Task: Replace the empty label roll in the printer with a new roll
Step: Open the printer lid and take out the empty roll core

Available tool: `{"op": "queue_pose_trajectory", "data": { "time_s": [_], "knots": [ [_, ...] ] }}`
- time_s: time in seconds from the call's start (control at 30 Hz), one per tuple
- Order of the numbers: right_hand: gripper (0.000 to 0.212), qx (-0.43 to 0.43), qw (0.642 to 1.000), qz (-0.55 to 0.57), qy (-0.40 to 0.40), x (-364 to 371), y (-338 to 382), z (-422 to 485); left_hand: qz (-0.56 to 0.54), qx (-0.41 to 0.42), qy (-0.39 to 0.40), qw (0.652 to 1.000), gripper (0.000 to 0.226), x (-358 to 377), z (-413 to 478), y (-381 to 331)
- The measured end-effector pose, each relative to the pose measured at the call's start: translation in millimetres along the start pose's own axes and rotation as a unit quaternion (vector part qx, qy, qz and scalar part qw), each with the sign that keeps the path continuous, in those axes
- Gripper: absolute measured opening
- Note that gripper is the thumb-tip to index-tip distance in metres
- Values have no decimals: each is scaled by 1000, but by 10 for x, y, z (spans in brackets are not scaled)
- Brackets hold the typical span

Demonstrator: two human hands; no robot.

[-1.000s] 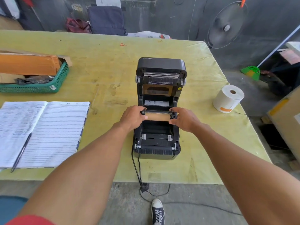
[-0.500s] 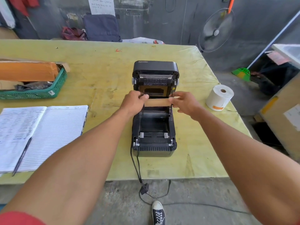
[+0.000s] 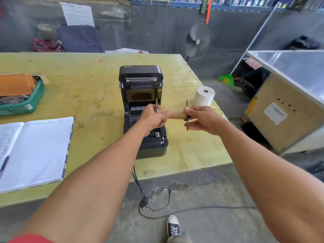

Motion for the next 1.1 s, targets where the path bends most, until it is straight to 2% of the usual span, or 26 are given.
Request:
{"op": "queue_pose_trajectory", "data": {
  "time_s": [0.13, 0.27, 0.53, 0.7, 0.73, 0.8, 0.9, 1.0, 1.1],
  "knots": [
    [22, 35, 999, 22, 24, -217, -222, -108, -70, -49, 28, 996, 28, 309, -21, 207],
    [29, 70, 997, 19, 37, -531, -487, -102, -78, -81, 32, 993, 23, 658, 49, 336],
    [32, 118, 989, 12, 85, -1172, -1038, 223, -71, -129, -7, 989, 20, 1357, 424, 639],
    [35, 143, 987, -1, 75, -1505, -1365, 405, -93, -160, -55, 981, 19, 1567, 567, 920],
    [38, 143, 988, -21, 58, -1567, -1438, 431, -96, -167, -67, 979, 19, 1572, 587, 970],
    [42, 116, 982, -149, 9, -1706, -1545, 508, -100, -176, -84, 976, 19, 1576, 647, 1031],
    [40, 74, 926, -367, -51, -1778, -1606, 563, -105, -180, -93, 974, 21, 1599, 736, 1065],
    [35, 73, 899, -427, -66, -1723, -1735, 578, -102, -187, -98, 972, 23, 1620, 784, 1106],
    [36, 71, 889, -447, -71, -1668, -1822, 602, -106, -191, -102, 970, 22, 1618, 825, 1131]
  ]
}}
Point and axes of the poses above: each hand's wrist, its own z-axis towards the middle knuckle, its own x-axis out of the palm, y = z × x, the point moved 5 cm from there along z, towards the middle knuckle, and after that the axes turned 5 degrees about -x, right-handed, at the moved point
